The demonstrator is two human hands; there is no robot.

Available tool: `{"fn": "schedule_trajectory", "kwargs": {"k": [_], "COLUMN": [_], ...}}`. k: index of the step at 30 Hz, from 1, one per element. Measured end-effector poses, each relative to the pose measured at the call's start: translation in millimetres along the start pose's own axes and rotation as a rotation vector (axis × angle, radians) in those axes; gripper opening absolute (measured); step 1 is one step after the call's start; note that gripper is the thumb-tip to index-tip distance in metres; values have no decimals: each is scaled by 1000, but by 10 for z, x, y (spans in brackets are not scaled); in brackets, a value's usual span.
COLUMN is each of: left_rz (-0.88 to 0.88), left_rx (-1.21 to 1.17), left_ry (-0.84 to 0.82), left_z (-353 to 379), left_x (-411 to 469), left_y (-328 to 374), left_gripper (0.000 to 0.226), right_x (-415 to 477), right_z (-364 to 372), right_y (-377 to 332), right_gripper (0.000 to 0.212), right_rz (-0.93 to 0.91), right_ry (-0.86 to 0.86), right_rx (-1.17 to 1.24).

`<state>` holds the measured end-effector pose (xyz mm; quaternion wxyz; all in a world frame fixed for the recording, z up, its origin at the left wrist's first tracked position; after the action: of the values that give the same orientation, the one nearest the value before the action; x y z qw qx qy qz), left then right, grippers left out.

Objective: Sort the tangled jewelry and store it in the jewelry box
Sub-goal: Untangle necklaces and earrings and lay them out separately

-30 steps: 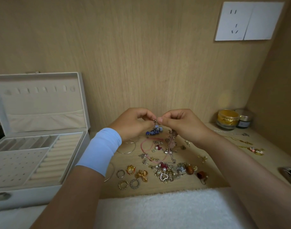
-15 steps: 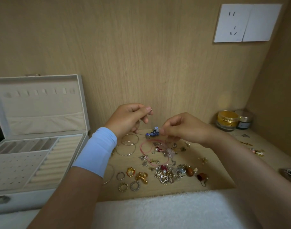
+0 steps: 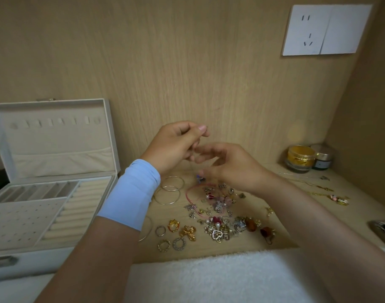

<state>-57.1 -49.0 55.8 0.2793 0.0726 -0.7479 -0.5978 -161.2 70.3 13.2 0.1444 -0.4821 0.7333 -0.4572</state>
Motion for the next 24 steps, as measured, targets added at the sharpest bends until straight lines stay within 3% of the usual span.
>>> {"fn": "schedule_trajectory", "kwargs": {"k": [3,6,9,13,17,24], "left_rz": [-17,-21,-6,59,-62,-191], "left_rx": [-195,-283,-274,230,694,761], "left_ry": [-26,-20,59,184,-7,-172], "left_z": [49,56,-49,-245,-197,-115], "left_x": [-8,-19,10,53,39,2], "left_y": [27,36,16,-129,-364,-442], "left_gripper": [23,22,22,22,18,11], "right_x": [51,122,168,166,156,99], "right_z": [195,258,239,162,93,-1], "right_y": [176,263,312,395,334,267], "right_gripper": [38,9,9,10,11,12], "right_rz": [21,31,62,115,91,88], "right_ry": [-104,-110,-109,-100,-48,-121], "right_rx": [-105,-213,-262,-239,-107,68]}}
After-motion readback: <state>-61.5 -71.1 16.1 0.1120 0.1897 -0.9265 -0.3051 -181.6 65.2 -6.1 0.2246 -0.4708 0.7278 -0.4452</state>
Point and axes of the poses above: each hand's wrist, its own x-axis towards the middle knuckle, its own z-axis out of the palm, y = z × x, the point moved 2 cm from there along x, towards the middle knuckle, and after that the axes turned 6 degrees about -x, right-handed, at the moved point
